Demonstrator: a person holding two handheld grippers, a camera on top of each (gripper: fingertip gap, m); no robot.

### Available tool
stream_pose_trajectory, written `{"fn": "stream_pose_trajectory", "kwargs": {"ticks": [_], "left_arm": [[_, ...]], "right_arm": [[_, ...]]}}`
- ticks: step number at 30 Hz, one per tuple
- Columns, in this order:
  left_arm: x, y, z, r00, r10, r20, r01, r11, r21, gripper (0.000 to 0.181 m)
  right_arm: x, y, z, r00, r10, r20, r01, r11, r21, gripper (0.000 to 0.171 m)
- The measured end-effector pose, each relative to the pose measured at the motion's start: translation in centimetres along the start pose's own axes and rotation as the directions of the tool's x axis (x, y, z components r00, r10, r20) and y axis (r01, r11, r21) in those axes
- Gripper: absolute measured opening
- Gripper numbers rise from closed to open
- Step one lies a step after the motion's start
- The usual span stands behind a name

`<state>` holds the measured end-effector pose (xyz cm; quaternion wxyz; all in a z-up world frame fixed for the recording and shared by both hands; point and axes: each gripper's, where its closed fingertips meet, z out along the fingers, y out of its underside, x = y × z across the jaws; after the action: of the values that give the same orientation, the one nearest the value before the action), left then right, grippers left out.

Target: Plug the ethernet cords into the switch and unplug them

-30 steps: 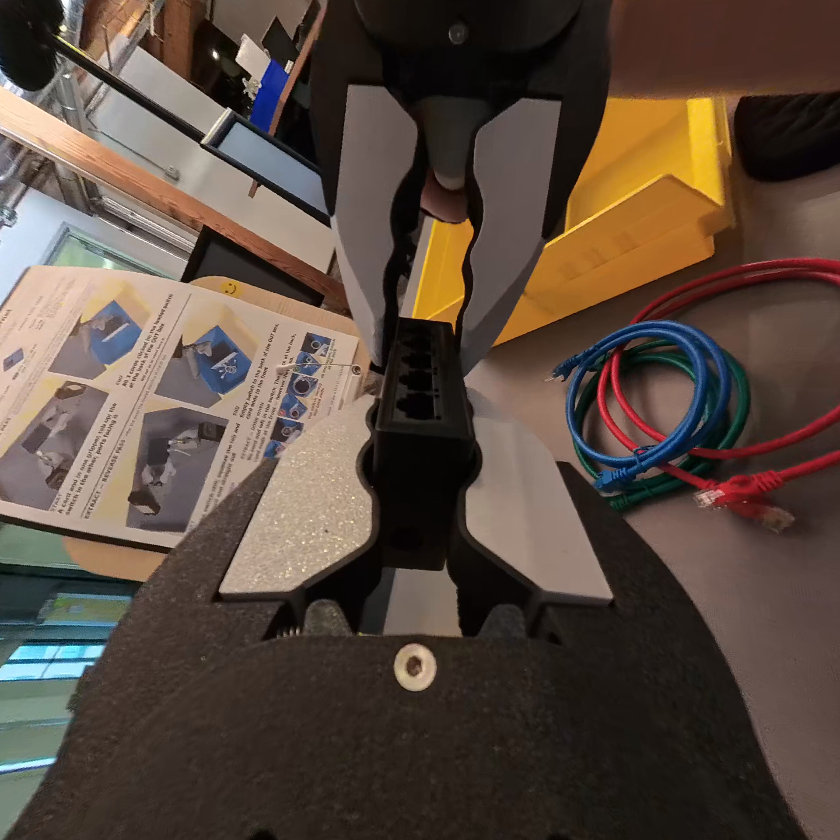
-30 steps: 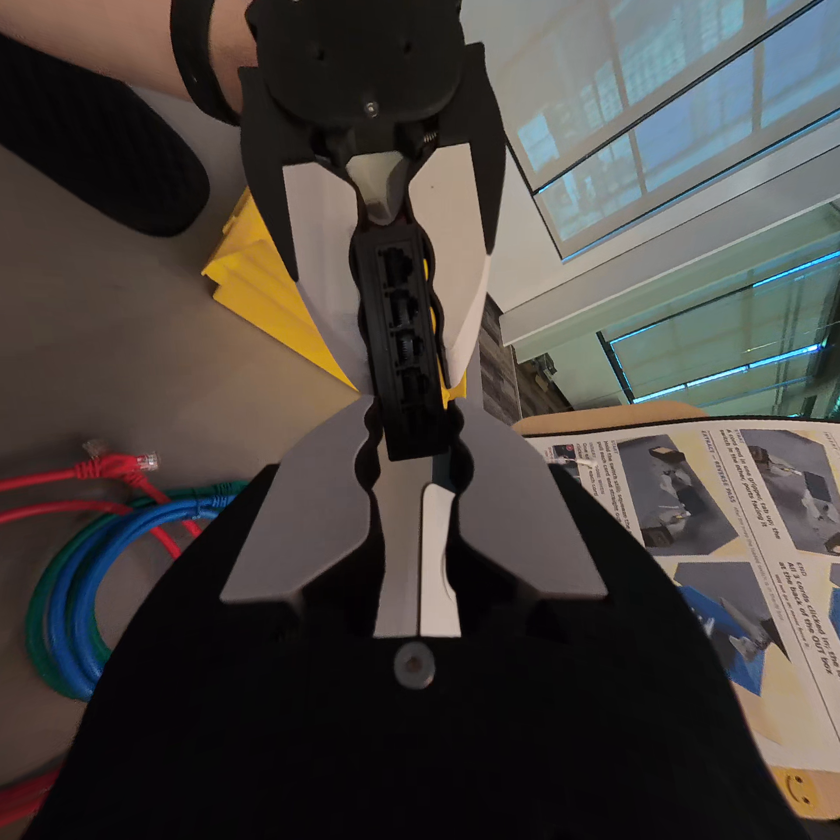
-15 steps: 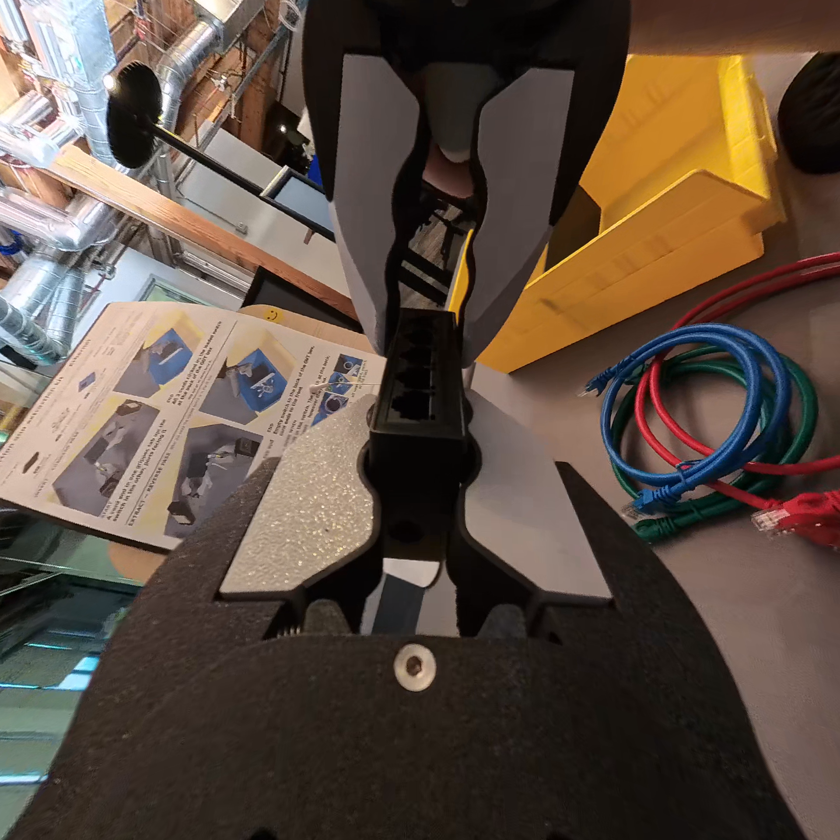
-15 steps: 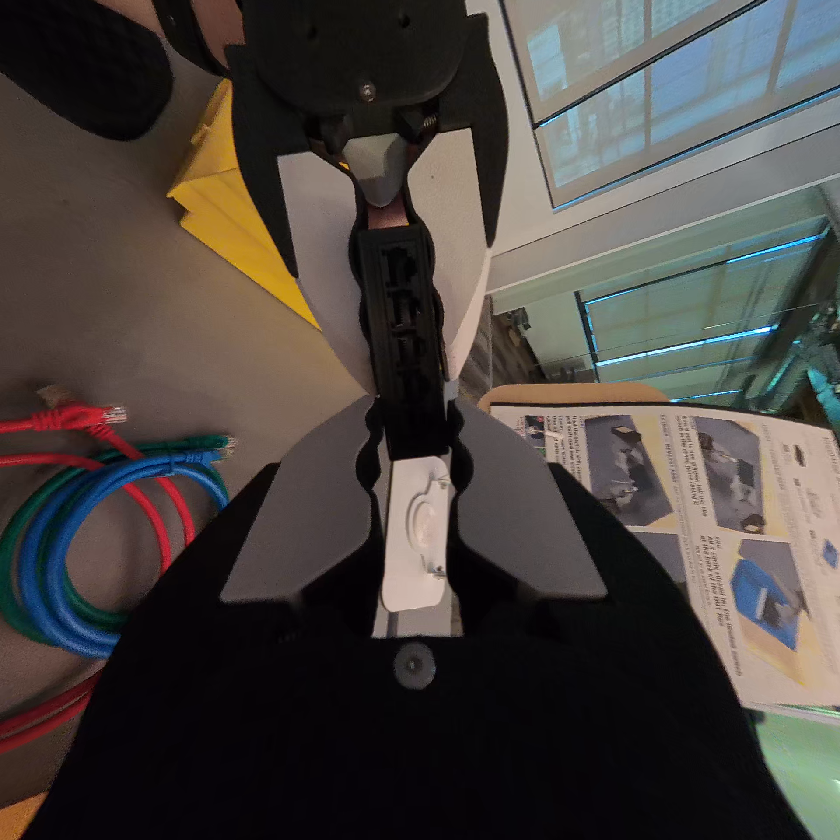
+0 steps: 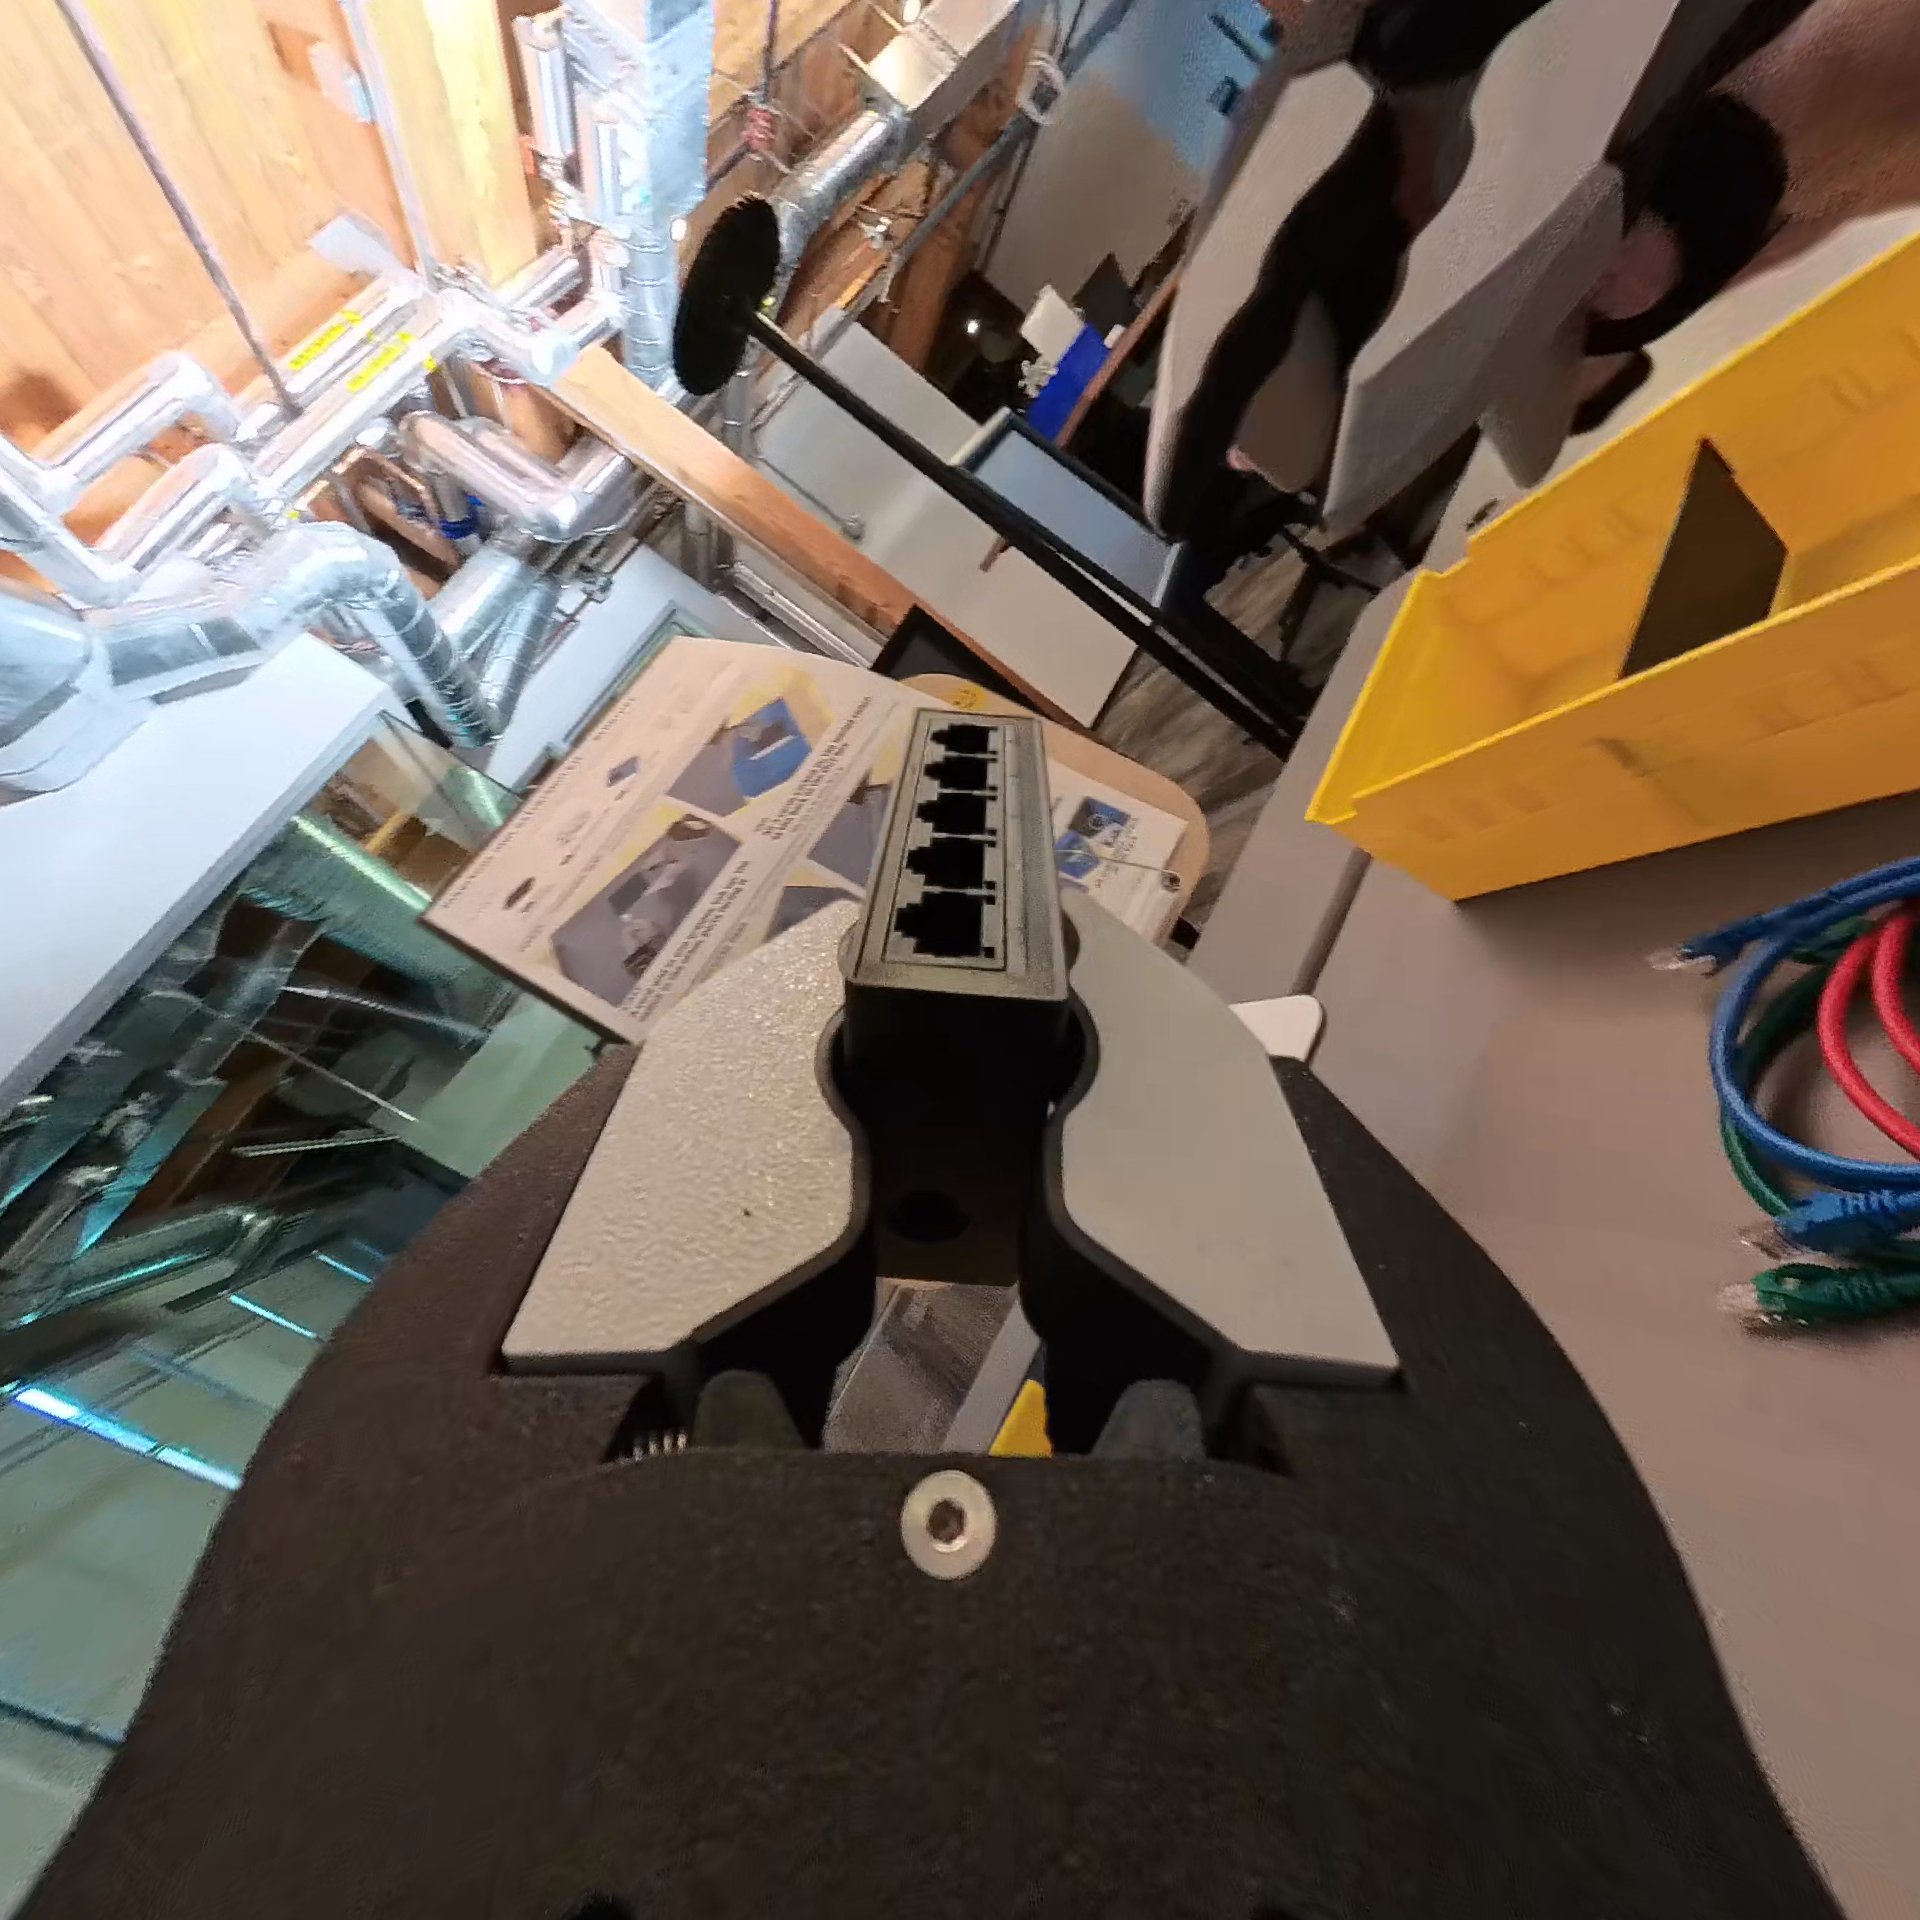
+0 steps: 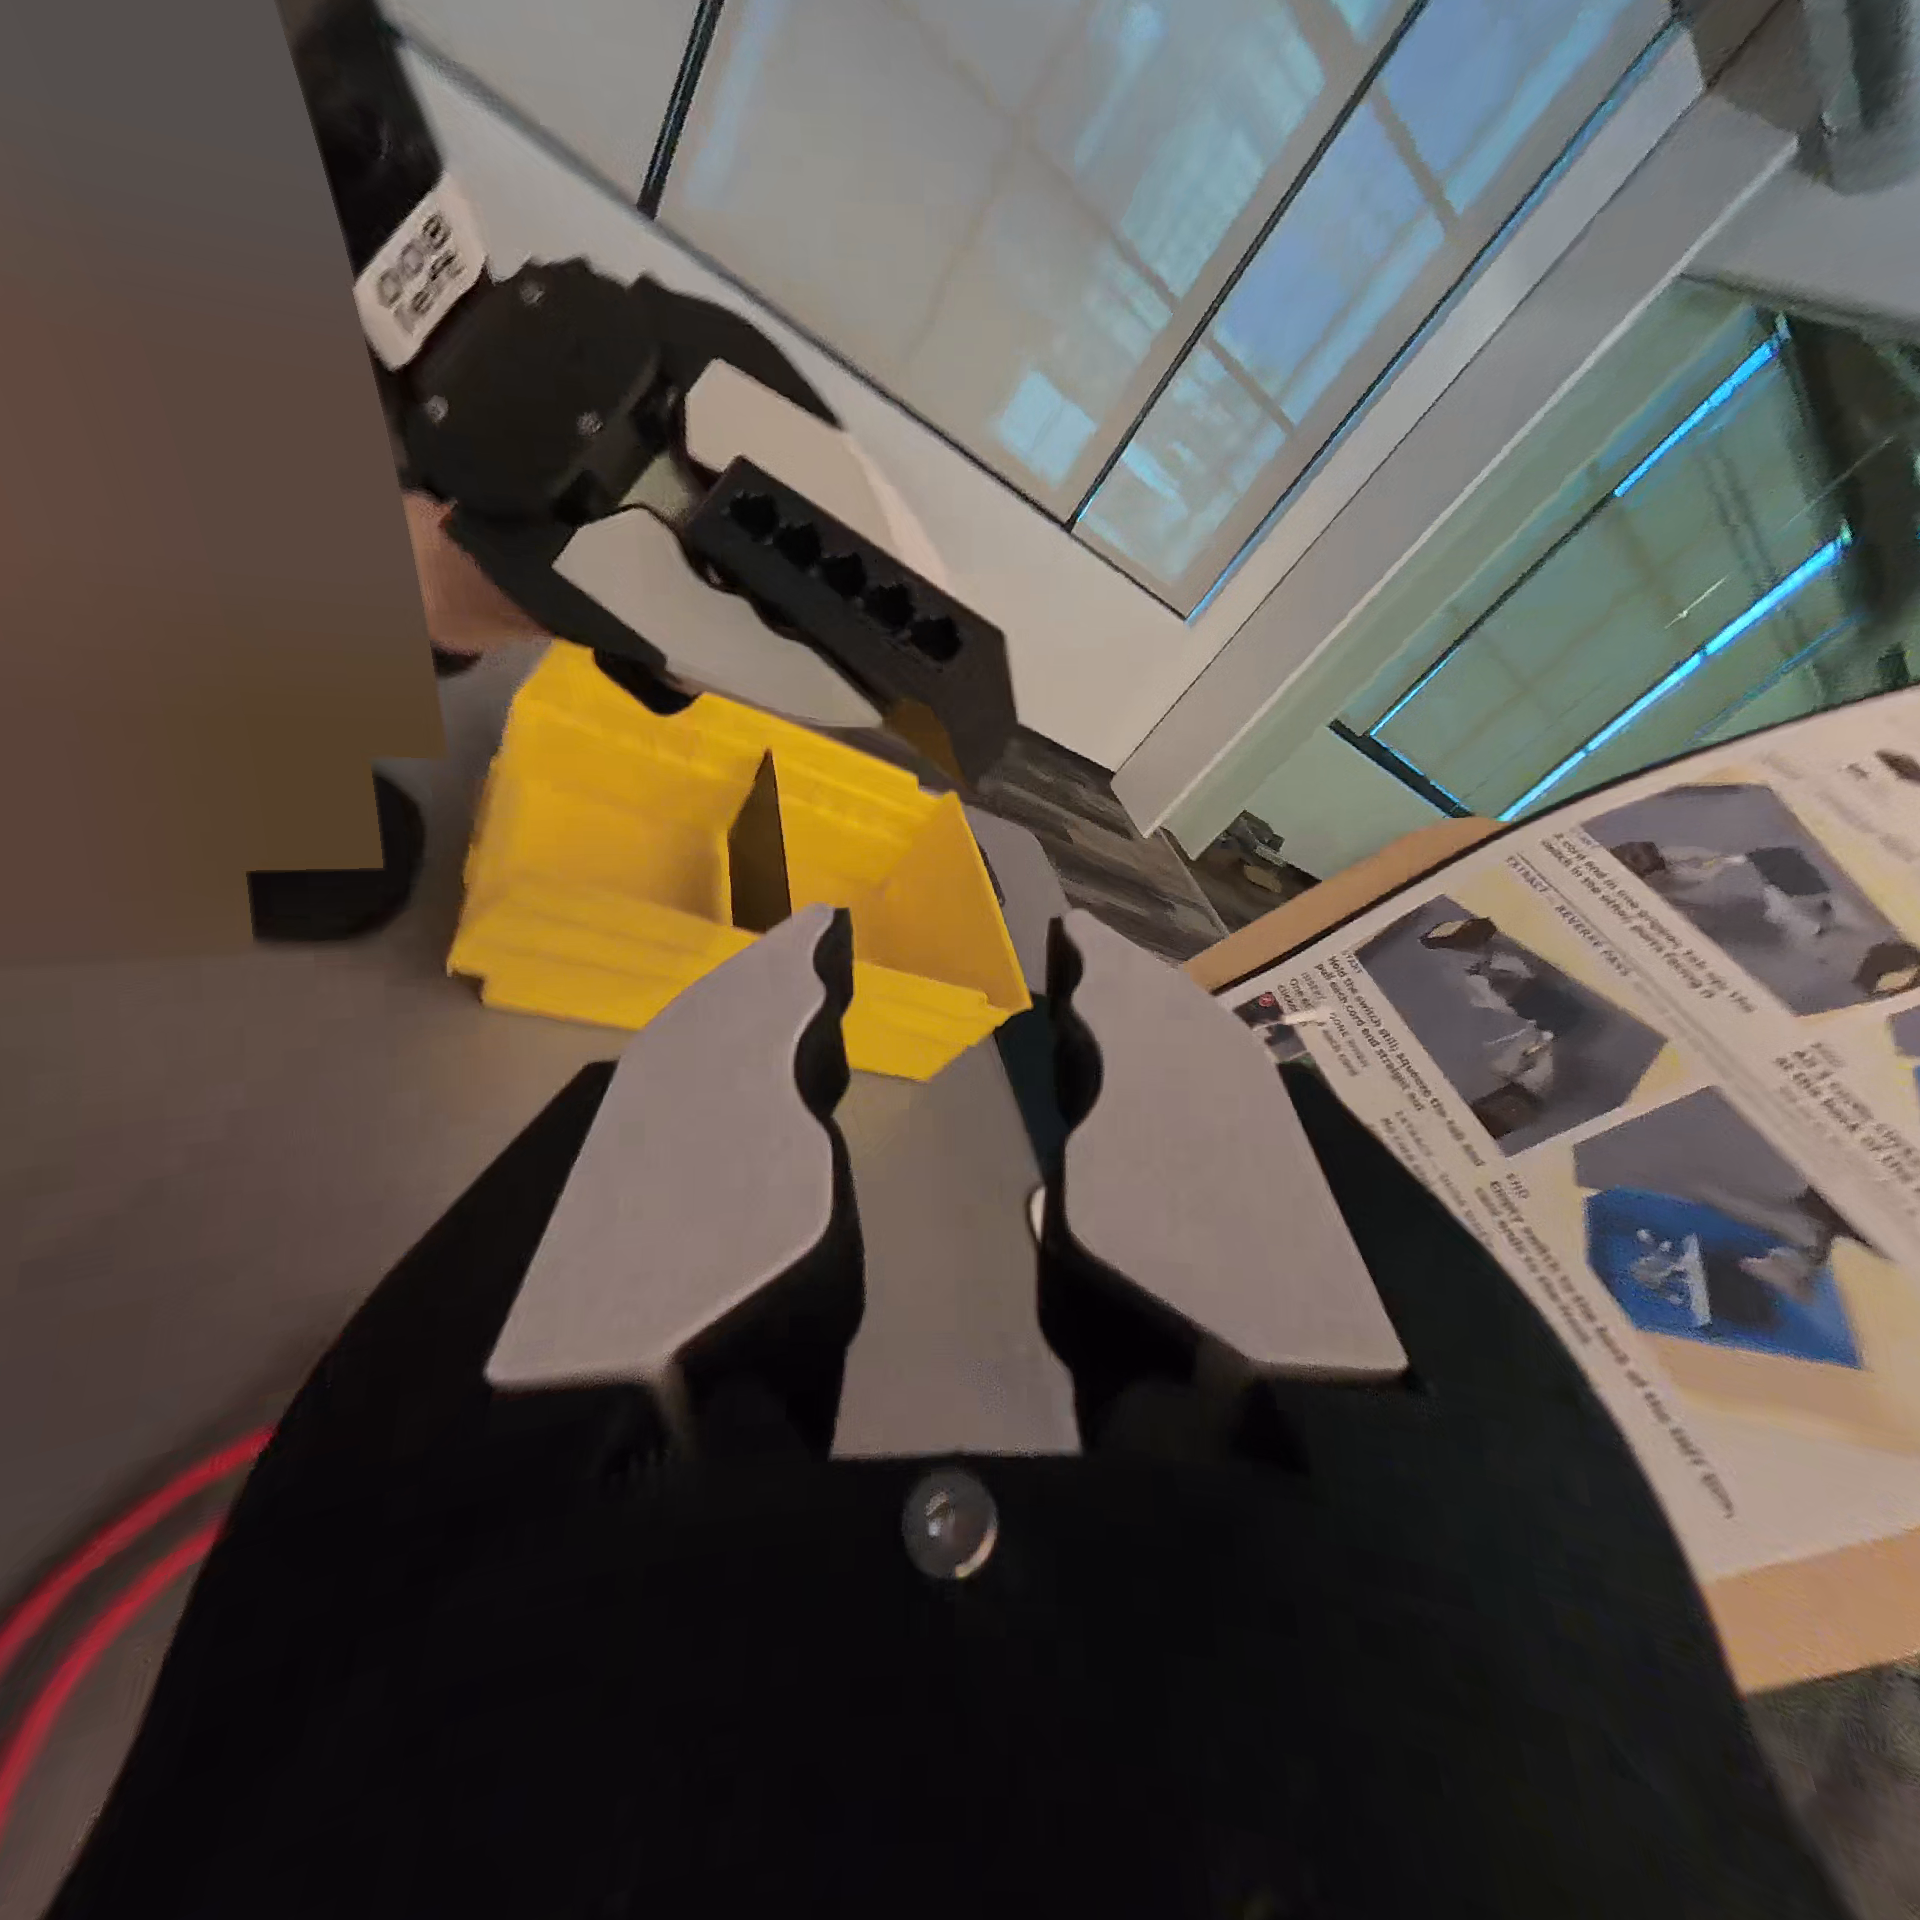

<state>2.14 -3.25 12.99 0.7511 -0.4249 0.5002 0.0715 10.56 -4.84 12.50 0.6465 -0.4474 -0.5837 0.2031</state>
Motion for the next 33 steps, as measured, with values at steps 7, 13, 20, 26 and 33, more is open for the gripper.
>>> {"fn": "stream_pose_trajectory", "kwargs": {"ticks": [7,13,20,26,33], "left_arm": [[-1.7,-2.2,-1.6,0.999,-0.007,0.046,0.005,0.999,0.053,0.029],[-1.5,-3.1,-1.6,0.999,-0.007,0.041,0.003,0.997,0.078,0.029],[-1.7,-4.7,-2.4,0.999,-0.016,0.04,0.011,0.992,0.123,0.029],[-2.0,-3.6,-2.0,0.999,-0.002,0.046,-0.002,0.997,0.071,0.029],[-1.4,-2.5,-1.2,0.997,0.058,0.043,-0.058,0.998,0.003,0.029]], "right_arm": [[-0.7,0.2,0.0,0.987,0.149,-0.062,-0.157,0.975,-0.156,0.027],[-6.3,6.5,1.2,0.954,0.291,-0.076,-0.295,0.851,-0.435,0.023],[-12.1,17.1,1.7,0.691,0.688,-0.22,-0.68,0.517,-0.519,0.023],[-13.1,19.8,2.0,0.691,0.628,-0.358,-0.696,0.443,-0.566,0.029],[-14.4,21.5,3.1,0.687,0.606,-0.4,-0.685,0.359,-0.633,0.03]]}}
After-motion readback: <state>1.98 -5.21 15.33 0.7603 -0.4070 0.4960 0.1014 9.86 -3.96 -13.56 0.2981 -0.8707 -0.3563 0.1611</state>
